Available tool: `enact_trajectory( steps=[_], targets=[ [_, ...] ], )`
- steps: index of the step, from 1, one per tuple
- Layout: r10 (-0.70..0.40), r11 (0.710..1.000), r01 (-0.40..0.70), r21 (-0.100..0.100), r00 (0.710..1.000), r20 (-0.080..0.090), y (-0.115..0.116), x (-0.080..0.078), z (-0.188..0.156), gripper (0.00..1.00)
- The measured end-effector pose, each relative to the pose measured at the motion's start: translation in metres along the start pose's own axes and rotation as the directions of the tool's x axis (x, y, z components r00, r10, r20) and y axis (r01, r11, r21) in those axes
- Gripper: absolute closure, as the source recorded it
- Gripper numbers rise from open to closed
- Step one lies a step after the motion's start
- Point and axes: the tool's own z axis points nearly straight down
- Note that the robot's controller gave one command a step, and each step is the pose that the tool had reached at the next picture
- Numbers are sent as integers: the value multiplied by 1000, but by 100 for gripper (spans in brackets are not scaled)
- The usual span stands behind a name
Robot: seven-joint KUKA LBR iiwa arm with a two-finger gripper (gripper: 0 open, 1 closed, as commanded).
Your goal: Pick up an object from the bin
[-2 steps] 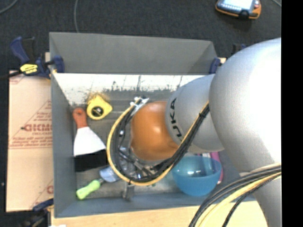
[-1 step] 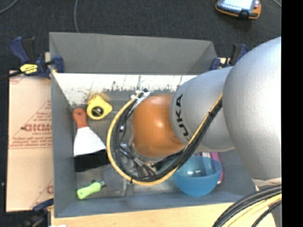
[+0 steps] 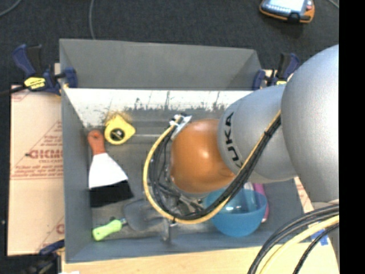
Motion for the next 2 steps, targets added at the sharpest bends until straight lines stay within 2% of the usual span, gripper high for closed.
enact_trajectory(
  steps=[1, 2],
  targets=[
    [327, 945, -327, -5, 945, 3, 2, -17, 30, 0],
    [-277, 961, 277, 1, 961, 13, 18, -29, 29, 100]
  ],
)
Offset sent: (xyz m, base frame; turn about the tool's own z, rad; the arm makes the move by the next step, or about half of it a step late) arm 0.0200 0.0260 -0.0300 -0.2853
